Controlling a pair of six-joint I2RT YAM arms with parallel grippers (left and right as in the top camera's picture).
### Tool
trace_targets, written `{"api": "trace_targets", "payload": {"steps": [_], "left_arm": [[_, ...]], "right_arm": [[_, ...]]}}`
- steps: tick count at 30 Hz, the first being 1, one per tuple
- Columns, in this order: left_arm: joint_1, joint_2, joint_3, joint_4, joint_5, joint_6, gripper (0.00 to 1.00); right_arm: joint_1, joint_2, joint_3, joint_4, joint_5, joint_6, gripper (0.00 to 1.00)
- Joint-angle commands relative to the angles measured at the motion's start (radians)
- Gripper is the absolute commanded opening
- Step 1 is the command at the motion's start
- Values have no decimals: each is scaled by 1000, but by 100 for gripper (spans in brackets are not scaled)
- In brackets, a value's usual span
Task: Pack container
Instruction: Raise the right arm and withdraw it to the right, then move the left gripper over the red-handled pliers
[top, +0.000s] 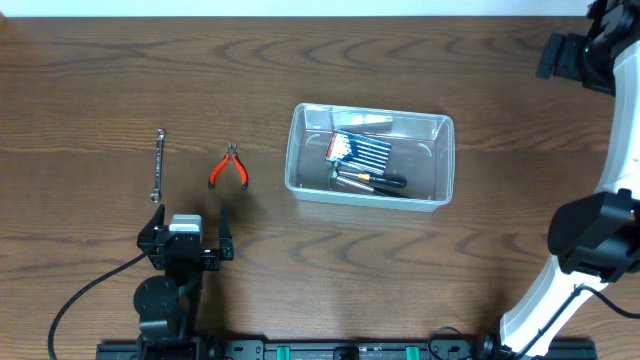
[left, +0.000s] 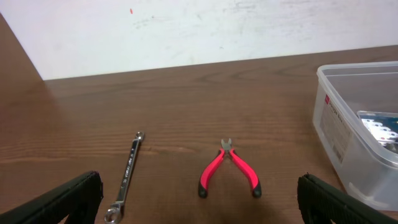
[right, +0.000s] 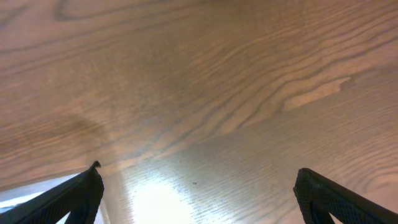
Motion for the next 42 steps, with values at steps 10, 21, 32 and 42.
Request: {"api": "trace_targets", "payload": {"steps": [10,21,32,42], "left_arm": [[-2,-1,-26,20,31,-104,98],[-2,286,388,-275,40,-35,98],[1,1085,1039,-830,18,60,98],[-6,1450,1147,-921,147,-161,98]], "right_arm": [[-27,-1,-206,61,4,19,99],[-27,-1,-227,61,4,19,99],[-27,-1,-227,61,4,19,99],[-27,-1,-227,61,4,19,99]]}}
